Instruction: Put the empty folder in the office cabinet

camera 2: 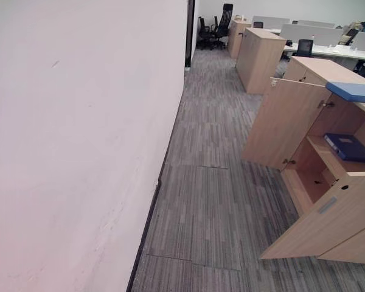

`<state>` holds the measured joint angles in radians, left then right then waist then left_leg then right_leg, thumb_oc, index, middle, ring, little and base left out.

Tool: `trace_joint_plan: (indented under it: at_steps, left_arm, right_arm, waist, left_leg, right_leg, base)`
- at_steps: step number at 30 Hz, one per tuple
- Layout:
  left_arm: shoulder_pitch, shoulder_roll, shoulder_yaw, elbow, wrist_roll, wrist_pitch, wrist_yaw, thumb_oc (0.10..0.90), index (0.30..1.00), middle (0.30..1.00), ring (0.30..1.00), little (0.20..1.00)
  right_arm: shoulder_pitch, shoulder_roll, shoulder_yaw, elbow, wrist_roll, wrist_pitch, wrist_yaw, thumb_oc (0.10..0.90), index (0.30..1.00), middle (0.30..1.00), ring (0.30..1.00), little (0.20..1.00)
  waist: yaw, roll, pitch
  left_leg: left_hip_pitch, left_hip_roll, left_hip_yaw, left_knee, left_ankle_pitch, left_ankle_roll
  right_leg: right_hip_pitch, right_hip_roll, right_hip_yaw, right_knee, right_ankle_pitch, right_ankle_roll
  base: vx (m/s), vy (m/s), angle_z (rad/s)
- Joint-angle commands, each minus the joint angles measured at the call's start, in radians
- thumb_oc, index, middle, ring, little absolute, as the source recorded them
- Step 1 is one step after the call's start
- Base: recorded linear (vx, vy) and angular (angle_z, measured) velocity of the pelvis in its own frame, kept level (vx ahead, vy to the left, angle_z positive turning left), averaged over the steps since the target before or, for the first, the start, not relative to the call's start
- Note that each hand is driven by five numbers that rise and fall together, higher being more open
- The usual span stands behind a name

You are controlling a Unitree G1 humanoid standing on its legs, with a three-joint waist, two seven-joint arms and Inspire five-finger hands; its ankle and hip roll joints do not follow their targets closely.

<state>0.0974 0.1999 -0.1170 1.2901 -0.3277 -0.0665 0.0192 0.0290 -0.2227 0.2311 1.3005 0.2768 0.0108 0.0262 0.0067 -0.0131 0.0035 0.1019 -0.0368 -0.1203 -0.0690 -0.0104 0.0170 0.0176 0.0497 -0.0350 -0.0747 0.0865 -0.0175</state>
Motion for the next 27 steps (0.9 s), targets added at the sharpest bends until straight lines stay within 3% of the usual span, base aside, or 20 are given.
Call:
trace_joint_plan:
  at_steps: [1, 9, 18, 25, 27]
  left_arm:
    - [-0.024, -0.027, 0.03, 0.05, -0.011, -0.013, 0.038, 0.8, 0.9, 0.9, 0.9, 0.9]
    - [-0.019, -0.017, 0.043, 0.052, 0.0, -0.017, 0.054, 0.8, 0.9, 0.9, 0.9, 0.9]
    - [-0.024, -0.002, 0.094, 0.0, -0.037, -0.073, 0.178, 0.8, 0.9, 0.9, 0.9, 0.9]
    - [-0.017, -0.014, 0.129, 0.009, -0.124, -0.065, 0.144, 0.8, 0.9, 0.9, 0.9, 0.9]
    - [-0.013, -0.013, 0.132, 0.033, -0.146, -0.045, 0.088, 0.8, 0.9, 0.9, 0.9, 0.9]
  right_arm:
    - [0.013, 0.009, 0.047, 0.045, -0.022, 0.019, 0.036, 0.8, 0.9, 0.9, 0.9, 0.9]
    - [0.021, 0.005, 0.039, 0.045, -0.017, 0.019, 0.038, 0.8, 0.9, 0.9, 0.9, 0.9]
    - [0.031, 0.016, 0.024, 0.043, 0.027, -0.003, 0.015, 0.8, 0.9, 0.9, 0.9, 0.9]
    - [0.042, 0.007, 0.01, 0.055, 0.035, 0.004, 0.023, 0.8, 0.9, 0.9, 0.9, 0.9]
    - [0.047, -0.002, -0.001, 0.071, 0.033, 0.012, 0.034, 0.8, 0.9, 0.9, 0.9, 0.9]
  waist:
    - [0.003, -0.001, 0.016]
    - [0.006, -0.003, 0.018]
    - [0.021, -0.029, 0.024]
    - [0.018, -0.029, 0.018]
    - [0.01, -0.029, 0.017]
  left_leg:
    - [-0.022, -0.134, -0.022, -0.018, -0.038, 0.041]
    - [-0.007, -0.128, -0.023, -0.018, -0.048, 0.04]
    - [0.01, -0.128, -0.035, -0.018, -0.06, 0.046]
    - [0.019, -0.127, -0.026, -0.018, -0.066, 0.048]
    - [0.019, -0.127, -0.021, -0.018, -0.068, 0.05]
  right_leg:
    - [0.004, 0.003, 0.066, -0.013, -0.028, 0.088]
    - [0.021, 0.003, 0.058, -0.013, -0.041, 0.087]
    - [0.038, 0.001, 0.057, -0.013, -0.046, 0.086]
    - [0.044, 0.002, 0.066, -0.013, -0.047, 0.085]
    - [0.044, 0.002, 0.072, -0.013, -0.047, 0.085]
  base:
    - [0.0, 0.0, 0.0]
    - [0.01, -0.001, 0.0]
    - [0.0, 0.0, 0.0]
    - [0.02, 0.019, -0.05]
    - [0.01, 0.047, -0.06]
